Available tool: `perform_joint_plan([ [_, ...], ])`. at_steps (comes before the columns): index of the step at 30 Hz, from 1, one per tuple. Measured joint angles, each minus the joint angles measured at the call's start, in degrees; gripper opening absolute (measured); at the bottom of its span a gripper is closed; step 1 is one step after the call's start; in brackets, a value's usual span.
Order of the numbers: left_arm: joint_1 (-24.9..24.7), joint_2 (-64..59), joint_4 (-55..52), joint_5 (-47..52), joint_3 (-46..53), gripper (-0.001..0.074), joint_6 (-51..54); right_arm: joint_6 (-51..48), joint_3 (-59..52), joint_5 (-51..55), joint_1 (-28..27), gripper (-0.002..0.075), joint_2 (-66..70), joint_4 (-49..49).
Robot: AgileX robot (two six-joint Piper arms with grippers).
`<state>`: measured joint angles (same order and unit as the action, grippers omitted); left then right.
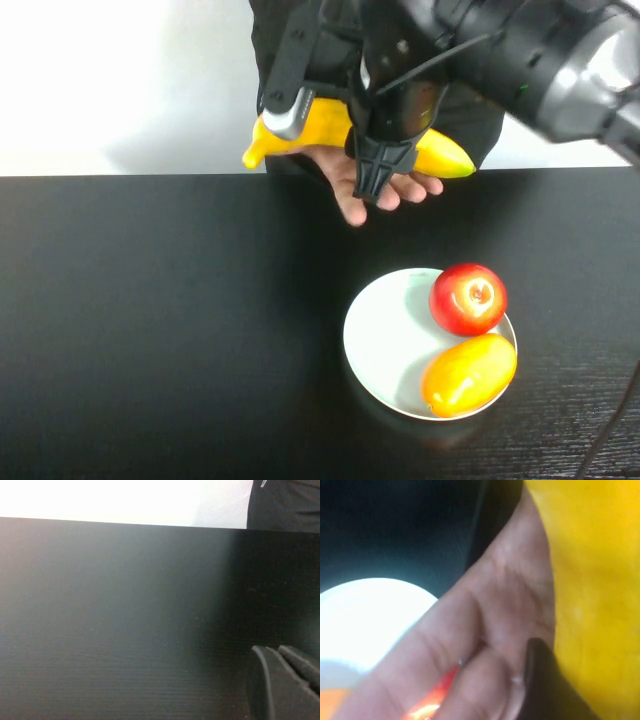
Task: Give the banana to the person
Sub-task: Hand the grabbed banana to the person
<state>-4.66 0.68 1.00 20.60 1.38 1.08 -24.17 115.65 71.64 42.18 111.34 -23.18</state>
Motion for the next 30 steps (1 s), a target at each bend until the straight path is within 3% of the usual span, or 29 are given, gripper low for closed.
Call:
perform_joint_plan([
  [2,0.0,0.0,0.0,0.0,0.0,-0.0004,0.0,0.0,0.3,0.0,0.0,0.0282,1.0,-1.1],
  [3,0.0,0.0,0.0,0.0,0.0,-0.0004,0.0,-0.5,2.4,2.9,0.0,0.0011,-1.1,-4.2],
  [5,0.0,0.0,0.0,0.0,0.0,-0.0004,0.0,0.0,2.4,2.9,0.0,0.0066,-1.0,-4.2],
  [6,0.0,0.0,0.0,0.0,0.0,-0.0004,0.0,0.0,0.3,-0.2,0.0,0.0282,2.2,-1.8],
  [10,0.0,0.0,0.0,0.0,0.0,-0.0004,0.0,1.3,0.3,-0.2,0.1,0.0307,2.3,-1.8],
  [15,0.0,0.0,0.0,0.0,0.0,-0.0004,0.0,3.2,0.4,-0.4,0.1,0.0486,1.8,-2.4],
  [20,0.0,0.0,0.0,0.0,0.0,-0.0004,0.0,5.1,0.4,-0.1,1.1,0.0493,-0.3,-2.5],
  [23,0.0,0.0,0.0,0.0,0.0,-0.0004,0.0,9.5,0.4,-0.1,2.6,0.0447,-2.7,-2.7],
  [24,0.0,0.0,0.0,0.0,0.0,-0.0004,0.0,18.4,2.1,2.9,3.8,0.0317,-10.3,-5.4],
  [26,0.0,0.0,0.0,0.0,0.0,-0.0004,0.0,22.1,1.3,2.9,4.1,0.0207,-12.9,-4.1],
  [27,0.0,0.0,0.0,0.0,0.0,-0.0004,0.0,18.3,0.1,-0.1,4.0,0.0295,-7.4,-2.5],
  [28,0.0,0.0,0.0,0.0,0.0,-0.0004,0.0,19.7,-0.3,-0.1,4.0,0.0253,-8.6,-2.0],
  [29,0.0,0.0,0.0,0.0,0.0,-0.0004,0.0,25.5,-1.8,2.9,4.1,0.0058,-18.1,-0.8],
  [30,0.0,0.0,0.0,0.0,0.0,-0.0004,0.0,27.1,-3.5,2.9,4.1,0.0024,-20.2,0.0],
])
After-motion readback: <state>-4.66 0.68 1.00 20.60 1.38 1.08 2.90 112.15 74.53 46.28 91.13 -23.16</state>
